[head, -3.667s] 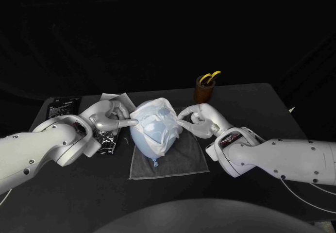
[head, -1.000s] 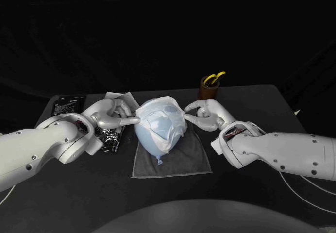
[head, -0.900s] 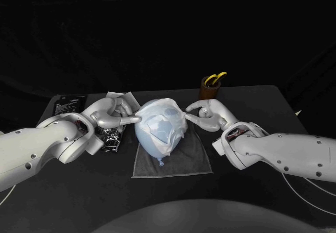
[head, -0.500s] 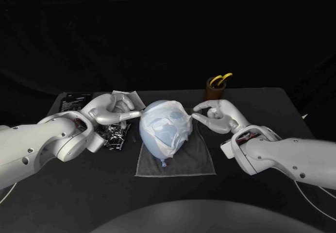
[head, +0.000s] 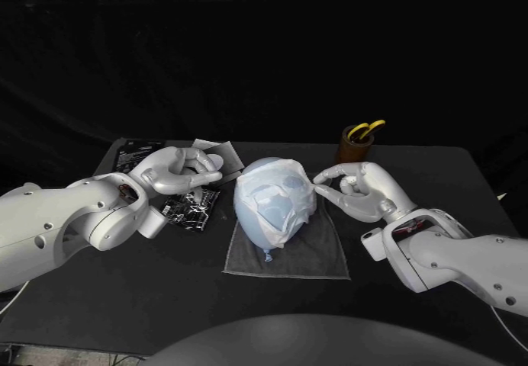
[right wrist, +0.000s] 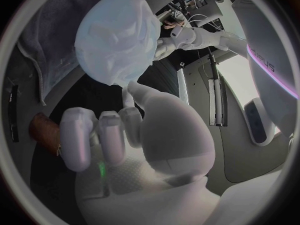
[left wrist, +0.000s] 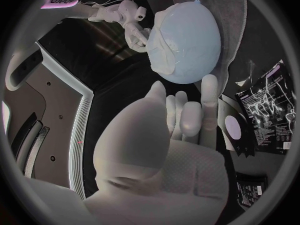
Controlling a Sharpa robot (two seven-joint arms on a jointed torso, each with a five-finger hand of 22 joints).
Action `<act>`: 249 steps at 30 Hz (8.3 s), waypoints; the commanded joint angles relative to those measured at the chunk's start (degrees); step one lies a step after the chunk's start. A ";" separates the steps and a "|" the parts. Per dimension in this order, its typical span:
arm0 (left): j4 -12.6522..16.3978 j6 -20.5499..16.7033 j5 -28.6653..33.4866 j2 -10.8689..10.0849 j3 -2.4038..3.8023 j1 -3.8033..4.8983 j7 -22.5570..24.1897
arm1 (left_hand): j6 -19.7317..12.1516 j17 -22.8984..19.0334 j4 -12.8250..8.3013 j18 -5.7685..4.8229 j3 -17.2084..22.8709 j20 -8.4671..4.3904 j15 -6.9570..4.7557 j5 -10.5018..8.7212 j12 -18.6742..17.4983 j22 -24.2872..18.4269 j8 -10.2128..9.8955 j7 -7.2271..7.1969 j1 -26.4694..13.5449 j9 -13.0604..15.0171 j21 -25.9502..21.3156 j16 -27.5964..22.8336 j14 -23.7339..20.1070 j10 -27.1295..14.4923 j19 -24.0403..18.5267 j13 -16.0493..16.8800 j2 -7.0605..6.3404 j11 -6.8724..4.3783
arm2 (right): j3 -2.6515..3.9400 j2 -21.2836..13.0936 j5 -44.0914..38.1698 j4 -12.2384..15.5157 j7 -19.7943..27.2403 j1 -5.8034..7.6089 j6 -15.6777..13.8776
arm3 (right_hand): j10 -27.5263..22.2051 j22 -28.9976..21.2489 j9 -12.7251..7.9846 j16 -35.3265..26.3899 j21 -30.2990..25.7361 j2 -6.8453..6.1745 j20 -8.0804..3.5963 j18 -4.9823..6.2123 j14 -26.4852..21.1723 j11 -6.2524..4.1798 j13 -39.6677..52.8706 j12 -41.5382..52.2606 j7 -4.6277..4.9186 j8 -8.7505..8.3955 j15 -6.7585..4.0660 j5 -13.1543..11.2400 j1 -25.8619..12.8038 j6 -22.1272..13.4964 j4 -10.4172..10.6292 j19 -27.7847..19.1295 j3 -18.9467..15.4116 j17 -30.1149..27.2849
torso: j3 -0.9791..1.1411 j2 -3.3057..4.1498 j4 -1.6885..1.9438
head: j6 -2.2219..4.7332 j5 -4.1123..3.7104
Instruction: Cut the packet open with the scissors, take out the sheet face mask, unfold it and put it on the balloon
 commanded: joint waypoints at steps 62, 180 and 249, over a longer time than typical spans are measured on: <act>4.26 3.37 -4.28 1.69 -3.06 -3.75 -0.16 | 20.86 23.42 -1.70 -3.19 22.51 -3.30 -3.25 0.13 3.10 22.28 -25.67 -0.81 -8.17 -11.91 14.34 3.37 14.87 24.89 17.04 17.56 -8.89 -3.29 | -0.68 9.64 -62.85 2.99 -30.54 -3.22 9.01 | 5.05 14.85 -3.98 0.23 5.02 -8.32 -1.41 -1.94 6.07 -1.24 13.01 5.51 -1.33 -6.16 -1.30 -0.24 -4.52 -0.33 -2.75 5.82 -2.62 15.10 | -0.19 -0.27 0.07 | 0.00 2.58; 0.26 -1.98 -8.82 5.91 -2.98 -3.76 4.55 | 18.92 21.15 -4.86 -2.76 23.87 -2.75 -2.51 0.12 -0.90 19.68 -31.06 0.43 -5.78 -12.16 12.70 2.35 13.68 21.03 15.23 14.04 -8.74 -2.35 | -0.51 6.83 -66.25 5.47 -31.71 -3.69 1.55 | 6.65 15.07 -3.25 0.23 5.77 -9.60 -2.13 -2.11 6.07 -1.68 15.05 8.09 -1.87 -3.01 -1.81 -0.23 -3.03 6.08 5.84 6.08 -8.23 15.10 | -0.15 -0.10 -0.12 | 0.00 1.60; -1.23 -5.22 -2.75 11.13 -2.21 -3.68 4.93 | 16.09 21.26 -6.12 -2.68 25.97 -2.85 -2.84 0.13 -0.77 19.76 -36.18 -0.01 -5.62 -13.77 12.82 2.24 13.55 20.36 14.90 15.66 -8.64 -2.87 | 0.11 9.46 -78.10 2.17 -50.62 -3.83 5.64 | 6.33 15.07 -1.99 0.23 5.77 -7.64 -2.23 -2.11 6.07 -2.31 14.71 7.53 -2.73 0.36 -2.13 0.09 1.62 8.59 15.25 6.08 -18.56 15.10 | -0.12 -0.17 0.01 | 0.00 -0.07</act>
